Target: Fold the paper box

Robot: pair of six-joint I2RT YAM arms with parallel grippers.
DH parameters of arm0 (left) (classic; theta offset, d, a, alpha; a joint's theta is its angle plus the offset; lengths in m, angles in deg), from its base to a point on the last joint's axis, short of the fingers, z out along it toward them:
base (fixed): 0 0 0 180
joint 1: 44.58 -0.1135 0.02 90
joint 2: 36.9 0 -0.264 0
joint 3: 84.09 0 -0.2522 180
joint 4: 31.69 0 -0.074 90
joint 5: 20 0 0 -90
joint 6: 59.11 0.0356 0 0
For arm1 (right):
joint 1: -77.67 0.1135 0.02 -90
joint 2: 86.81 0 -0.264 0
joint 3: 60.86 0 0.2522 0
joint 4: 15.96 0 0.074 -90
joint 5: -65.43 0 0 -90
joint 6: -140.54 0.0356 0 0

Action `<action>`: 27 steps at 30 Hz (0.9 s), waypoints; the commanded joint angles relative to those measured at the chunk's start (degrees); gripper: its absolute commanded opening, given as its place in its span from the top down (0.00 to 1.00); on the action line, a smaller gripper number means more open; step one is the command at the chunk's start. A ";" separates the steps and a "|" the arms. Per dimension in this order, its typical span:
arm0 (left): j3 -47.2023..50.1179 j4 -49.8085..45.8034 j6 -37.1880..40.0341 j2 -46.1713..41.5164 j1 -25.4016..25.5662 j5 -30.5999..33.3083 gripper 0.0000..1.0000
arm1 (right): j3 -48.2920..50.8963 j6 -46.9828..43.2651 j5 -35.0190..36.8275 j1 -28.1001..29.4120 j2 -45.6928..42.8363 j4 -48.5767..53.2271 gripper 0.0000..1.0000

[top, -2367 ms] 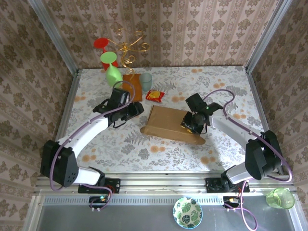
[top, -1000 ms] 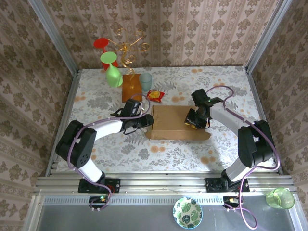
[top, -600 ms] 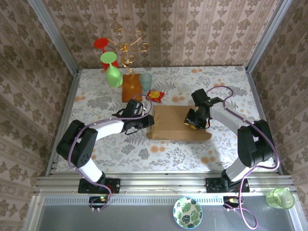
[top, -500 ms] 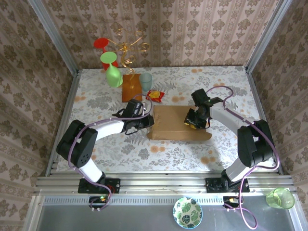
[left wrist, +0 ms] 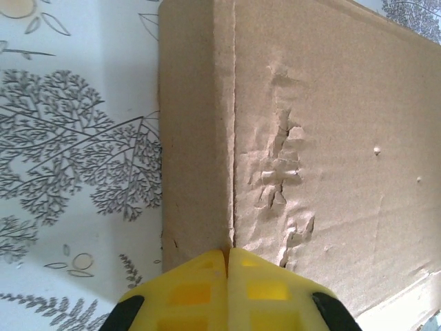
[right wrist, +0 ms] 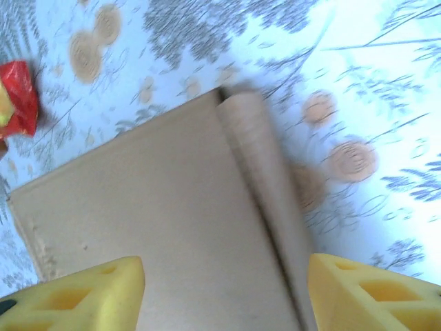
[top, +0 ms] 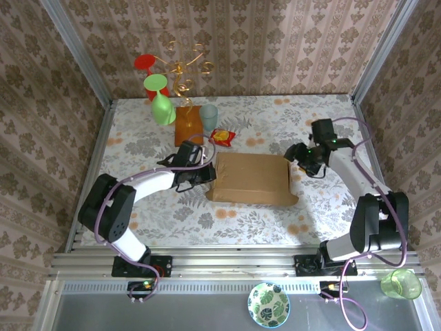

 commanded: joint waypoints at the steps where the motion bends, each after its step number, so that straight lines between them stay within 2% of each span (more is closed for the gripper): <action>1: 2.10 -2.07 1.93 -2.04 -1.51 -1.48 1.00 | 2.46 -3.88 -6.89 -2.86 2.02 -0.47 0.34; 9: 6.20 0.42 2.78 -2.87 -4.92 -3.84 1.00 | 6.27 -6.54 -20.82 -4.11 5.62 -7.86 0.31; 12: 6.78 0.37 3.48 -3.08 -5.74 -4.01 1.00 | 7.32 -7.88 -23.63 -4.07 7.23 -9.00 0.28; 18: 7.44 0.36 3.95 -3.11 -6.15 -4.01 1.00 | 8.51 -8.28 -25.89 -4.16 10.76 -11.09 0.26; 21: 7.81 0.27 3.94 -3.15 -6.14 -3.84 1.00 | 9.56 -7.30 -27.27 -3.81 10.34 -13.74 0.24; 22: 7.97 0.27 3.82 -3.18 -7.68 -3.88 1.00 | 9.69 -7.46 -26.76 -3.85 10.14 -13.37 0.24; 27: 8.10 1.74 2.86 -3.68 -7.90 -4.79 1.00 | 11.57 -7.78 -25.44 -3.85 7.97 -14.49 0.22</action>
